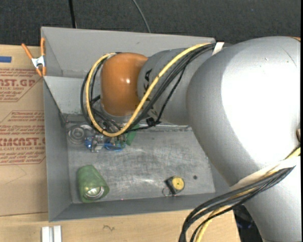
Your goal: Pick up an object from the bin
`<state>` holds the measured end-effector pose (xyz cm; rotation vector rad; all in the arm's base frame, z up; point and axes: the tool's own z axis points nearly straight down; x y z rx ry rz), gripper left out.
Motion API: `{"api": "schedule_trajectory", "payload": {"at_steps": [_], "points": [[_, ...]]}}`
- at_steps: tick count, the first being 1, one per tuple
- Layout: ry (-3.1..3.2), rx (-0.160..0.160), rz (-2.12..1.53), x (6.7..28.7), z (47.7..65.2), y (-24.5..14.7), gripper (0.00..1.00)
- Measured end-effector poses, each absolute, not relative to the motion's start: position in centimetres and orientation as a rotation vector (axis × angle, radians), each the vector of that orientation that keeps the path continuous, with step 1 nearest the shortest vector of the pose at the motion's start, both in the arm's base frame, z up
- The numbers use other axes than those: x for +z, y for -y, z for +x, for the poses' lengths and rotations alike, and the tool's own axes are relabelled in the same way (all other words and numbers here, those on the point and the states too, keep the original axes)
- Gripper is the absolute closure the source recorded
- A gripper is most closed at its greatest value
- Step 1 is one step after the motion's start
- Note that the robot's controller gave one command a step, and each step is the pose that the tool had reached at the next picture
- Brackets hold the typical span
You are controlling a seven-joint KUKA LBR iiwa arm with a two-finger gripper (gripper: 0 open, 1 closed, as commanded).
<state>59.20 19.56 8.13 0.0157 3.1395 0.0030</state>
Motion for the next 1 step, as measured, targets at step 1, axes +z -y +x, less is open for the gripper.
{"api": "schedule_trajectory", "payload": {"at_steps": [1], "points": [[-3.132,0.006,0.049,20.06,56.90,-19.30,1.00]]}}
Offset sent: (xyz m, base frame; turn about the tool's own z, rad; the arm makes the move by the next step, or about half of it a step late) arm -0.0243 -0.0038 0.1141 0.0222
